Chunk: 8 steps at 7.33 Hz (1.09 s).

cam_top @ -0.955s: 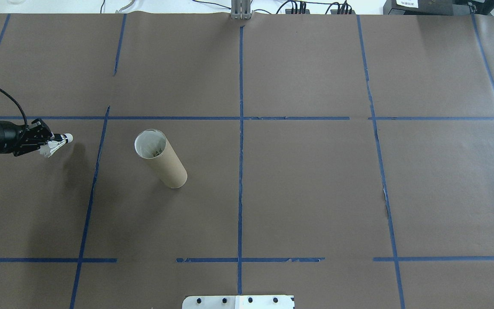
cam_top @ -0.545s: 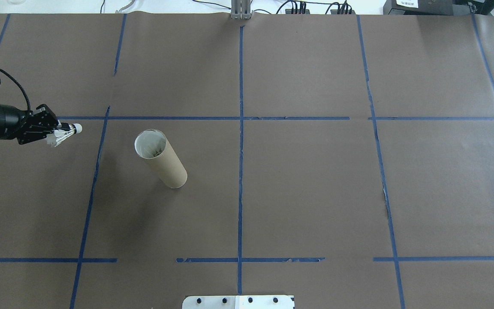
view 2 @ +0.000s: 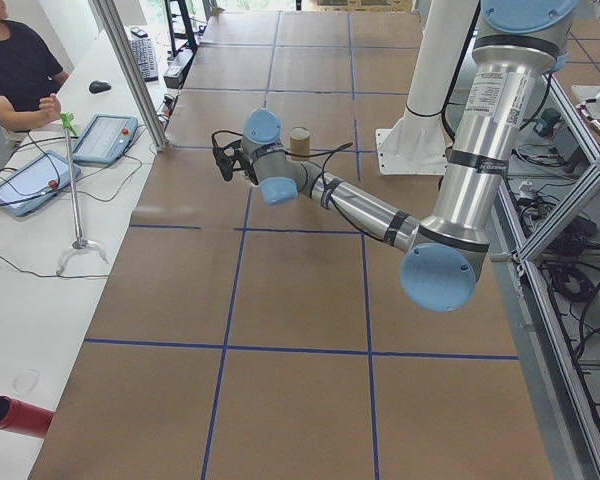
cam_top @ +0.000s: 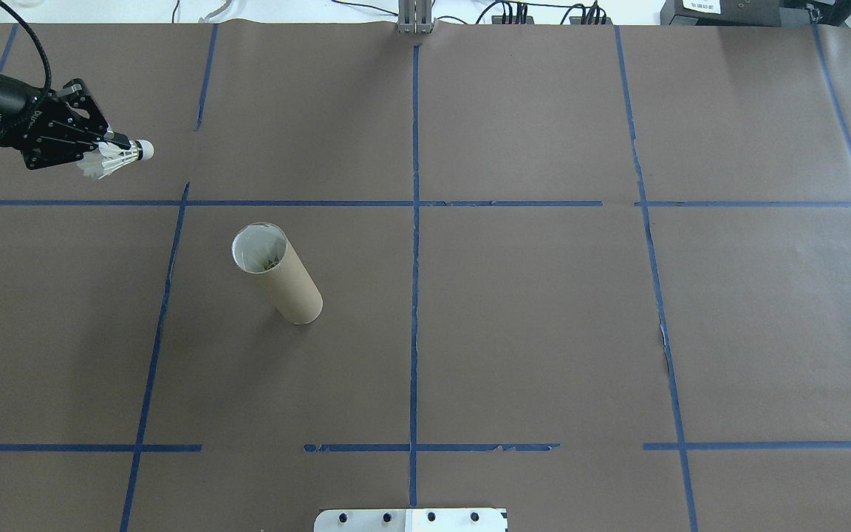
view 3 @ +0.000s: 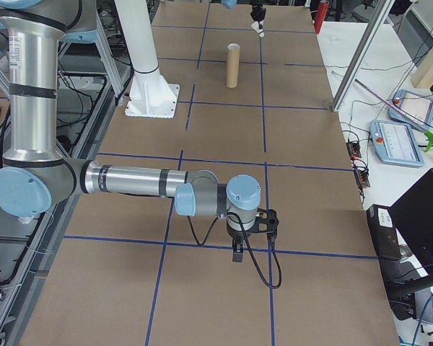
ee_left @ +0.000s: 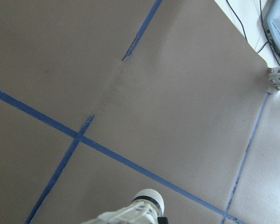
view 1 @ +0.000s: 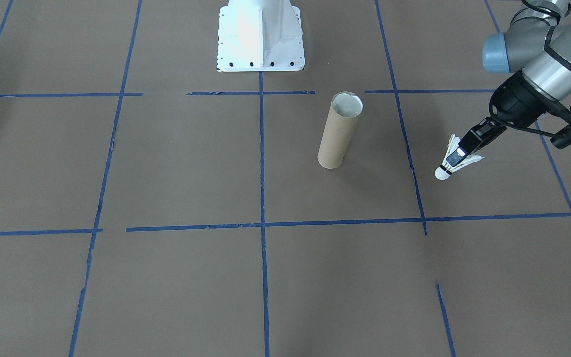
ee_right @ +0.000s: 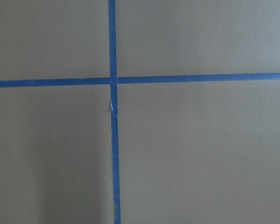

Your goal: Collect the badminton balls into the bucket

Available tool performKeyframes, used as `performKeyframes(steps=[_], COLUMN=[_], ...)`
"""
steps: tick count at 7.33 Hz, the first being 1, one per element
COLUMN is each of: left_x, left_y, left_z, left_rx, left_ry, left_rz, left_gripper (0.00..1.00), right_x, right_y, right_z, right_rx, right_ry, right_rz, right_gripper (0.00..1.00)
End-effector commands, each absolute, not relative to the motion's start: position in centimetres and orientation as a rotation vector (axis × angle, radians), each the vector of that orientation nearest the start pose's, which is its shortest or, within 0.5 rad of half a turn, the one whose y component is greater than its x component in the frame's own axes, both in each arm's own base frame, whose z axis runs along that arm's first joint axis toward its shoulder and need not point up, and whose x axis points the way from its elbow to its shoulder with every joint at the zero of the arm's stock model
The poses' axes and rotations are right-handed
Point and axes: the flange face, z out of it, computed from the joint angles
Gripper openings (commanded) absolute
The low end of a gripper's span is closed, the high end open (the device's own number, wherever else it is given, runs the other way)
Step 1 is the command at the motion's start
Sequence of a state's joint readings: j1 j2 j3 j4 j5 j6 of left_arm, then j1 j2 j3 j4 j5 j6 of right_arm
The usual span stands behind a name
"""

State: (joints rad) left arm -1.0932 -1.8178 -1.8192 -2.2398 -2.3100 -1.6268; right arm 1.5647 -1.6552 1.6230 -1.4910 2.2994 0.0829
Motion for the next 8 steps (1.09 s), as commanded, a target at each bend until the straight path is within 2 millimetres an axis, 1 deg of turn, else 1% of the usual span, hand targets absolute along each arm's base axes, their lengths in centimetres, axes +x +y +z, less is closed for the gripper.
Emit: performKeyframes(steps=[1, 2, 3, 4, 5, 6, 7, 8], left_x=[16.5, 15.0, 14.1, 13.5, 13.0, 12.5, 12.4, 13.3], left_y=[-51.7, -50.5, -49.3, -47.6, -46.6, -45.7, -45.2, -44.6], left_z=[26.6, 24.6, 22.7, 20.7, 20.0, 18.8, 16.9, 15.6], left_rx=[0.089, 0.136, 0.173, 0.213, 0.268, 0.32, 0.327, 0.334], left_ry=[1.235, 1.198, 1.185, 1.181, 1.139, 1.078, 1.054, 1.015], left_rz=[-0.477, -0.425, -0.38, -0.328, -0.283, -0.212, -0.174, -0.102], left_gripper=[0.0, 0.0, 0.0, 0.0, 0.0, 0.0, 0.0, 0.0], right_x=[6.4, 6.4, 6.4, 6.4, 6.4, 6.4, 6.4, 6.4], right_y=[-46.0, -46.0, -46.0, -46.0, -46.0, -46.0, -46.0, -46.0], right_z=[66.8, 66.8, 66.8, 66.8, 66.8, 66.8, 66.8, 66.8], right_rx=[0.013, 0.013, 0.013, 0.013, 0.013, 0.013, 0.013, 0.013], right_ry=[-0.73, -0.73, -0.73, -0.73, -0.73, -0.73, -0.728, -0.73], right_rz=[0.056, 0.056, 0.056, 0.056, 0.056, 0.056, 0.056, 0.056], right_gripper=[1.0, 1.0, 1.0, 1.0, 1.0, 1.0, 1.0, 1.0])
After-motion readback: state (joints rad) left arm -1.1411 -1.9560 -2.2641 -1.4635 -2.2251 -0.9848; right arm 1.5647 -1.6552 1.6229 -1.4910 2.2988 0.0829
